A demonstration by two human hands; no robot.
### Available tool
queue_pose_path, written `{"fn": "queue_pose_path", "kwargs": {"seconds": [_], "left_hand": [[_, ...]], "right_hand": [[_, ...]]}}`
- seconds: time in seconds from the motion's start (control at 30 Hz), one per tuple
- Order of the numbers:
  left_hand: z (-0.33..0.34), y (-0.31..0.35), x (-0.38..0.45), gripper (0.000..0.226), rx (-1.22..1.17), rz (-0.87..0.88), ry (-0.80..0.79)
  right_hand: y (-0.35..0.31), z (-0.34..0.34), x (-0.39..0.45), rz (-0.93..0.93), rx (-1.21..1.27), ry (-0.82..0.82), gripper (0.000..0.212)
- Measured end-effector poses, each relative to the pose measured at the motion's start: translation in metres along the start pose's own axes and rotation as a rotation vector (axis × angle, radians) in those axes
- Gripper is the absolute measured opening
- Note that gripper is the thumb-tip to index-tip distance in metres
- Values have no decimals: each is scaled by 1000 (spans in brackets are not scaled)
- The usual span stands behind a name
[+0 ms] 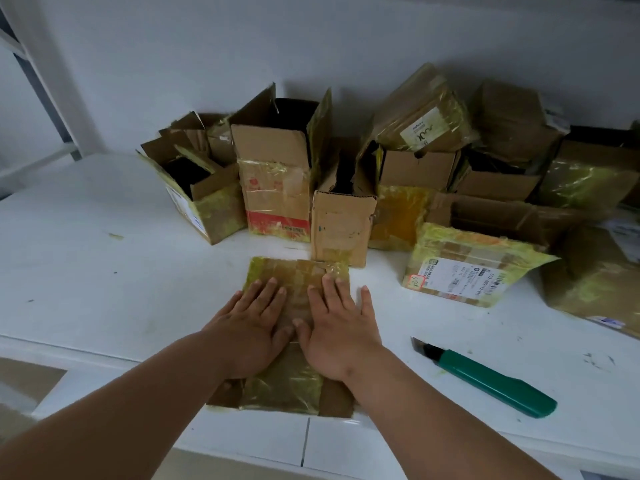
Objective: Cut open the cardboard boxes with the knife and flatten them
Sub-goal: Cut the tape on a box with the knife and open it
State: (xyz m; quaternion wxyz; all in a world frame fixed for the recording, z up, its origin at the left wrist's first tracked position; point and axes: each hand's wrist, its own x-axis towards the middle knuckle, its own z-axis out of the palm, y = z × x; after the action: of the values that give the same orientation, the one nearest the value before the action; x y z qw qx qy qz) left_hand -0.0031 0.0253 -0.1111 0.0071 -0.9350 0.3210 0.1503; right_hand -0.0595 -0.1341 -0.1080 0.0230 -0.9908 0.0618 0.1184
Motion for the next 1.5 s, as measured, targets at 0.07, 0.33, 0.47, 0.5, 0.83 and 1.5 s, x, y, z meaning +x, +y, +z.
{"fn": "queue_pose_path", "kwargs": {"seconds": [0.07,0.33,0.47,0.5,0.83,1.5], "left_hand": [[2,-4,1,125,-8,18,17],[5,-15,1,110,-52,90,70],[8,-19,-5,90,-41,116,124],[8,-18,-6,82,-34,113,118],[-4,-9,-64,96,37,209,82],[-7,-89,-140,92,162,-33,49]], "right_hand": [[-2,-4,0,14,11,-29,68],[-7,-1,-9,45,89,-5,66],[-16,6,-24,106,158,55,64],[-17,7,-26,117,158,59,63],[-21,8,-27,153,171,78,61],[-100,3,-41,-317,154,-77,105]]}}
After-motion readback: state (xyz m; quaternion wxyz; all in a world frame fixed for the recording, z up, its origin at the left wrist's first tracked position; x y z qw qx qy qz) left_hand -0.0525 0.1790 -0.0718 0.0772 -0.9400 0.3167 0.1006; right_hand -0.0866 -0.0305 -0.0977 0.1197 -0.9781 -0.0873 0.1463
